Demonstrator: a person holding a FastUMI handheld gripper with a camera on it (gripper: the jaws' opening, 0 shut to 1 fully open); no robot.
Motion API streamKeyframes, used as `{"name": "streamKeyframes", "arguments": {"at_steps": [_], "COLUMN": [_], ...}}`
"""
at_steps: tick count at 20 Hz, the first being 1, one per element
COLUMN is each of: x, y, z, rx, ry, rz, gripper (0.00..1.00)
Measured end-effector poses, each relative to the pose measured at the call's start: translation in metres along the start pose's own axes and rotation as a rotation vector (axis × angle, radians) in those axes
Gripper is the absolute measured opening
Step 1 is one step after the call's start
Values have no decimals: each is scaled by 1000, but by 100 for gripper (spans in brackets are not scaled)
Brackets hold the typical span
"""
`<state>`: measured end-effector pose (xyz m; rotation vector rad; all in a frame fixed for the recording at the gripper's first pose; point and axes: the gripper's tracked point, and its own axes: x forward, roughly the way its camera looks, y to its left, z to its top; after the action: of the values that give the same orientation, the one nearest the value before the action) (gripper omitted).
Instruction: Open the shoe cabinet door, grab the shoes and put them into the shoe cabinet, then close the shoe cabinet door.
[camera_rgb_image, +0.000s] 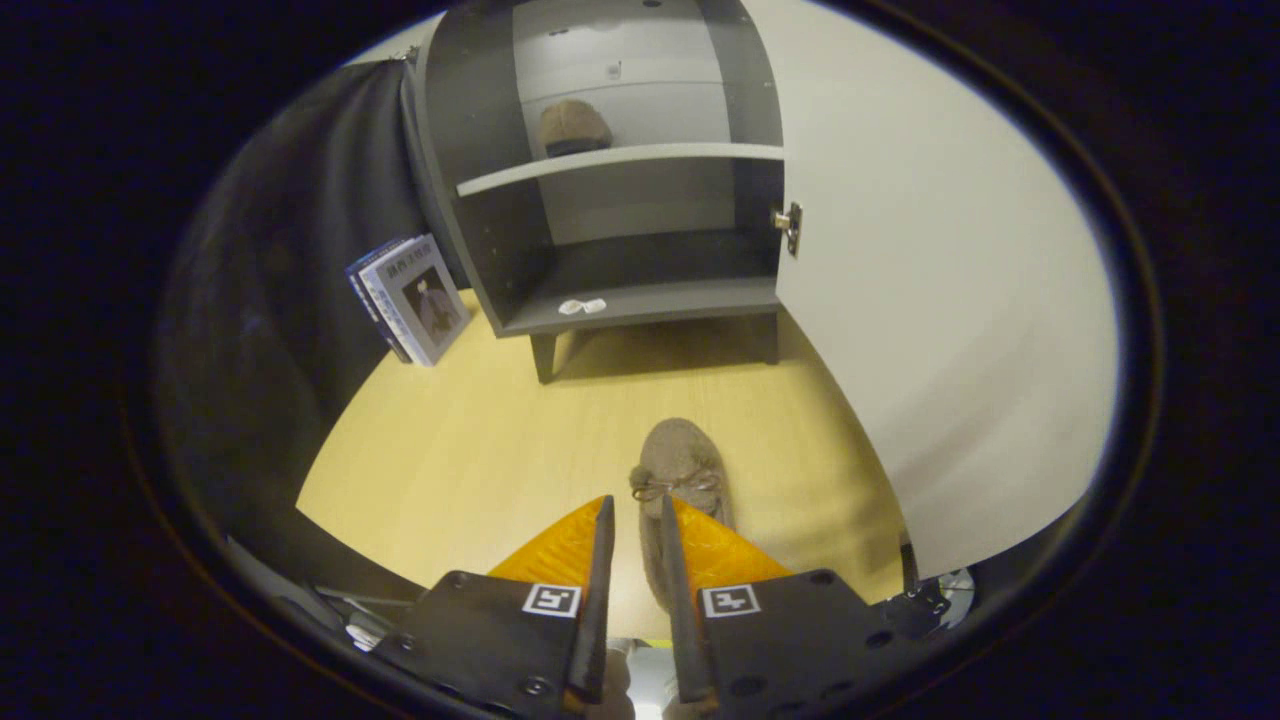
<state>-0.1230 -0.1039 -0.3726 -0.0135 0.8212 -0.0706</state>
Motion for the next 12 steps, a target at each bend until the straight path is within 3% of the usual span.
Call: {"name": "streamKeyframes", "arguments": {"at_steps": [12], "x": [61], "y": [-5], "z": [-75], "rx": [-77], "ry": [205], "rz": [-36], "gripper": [30]}}
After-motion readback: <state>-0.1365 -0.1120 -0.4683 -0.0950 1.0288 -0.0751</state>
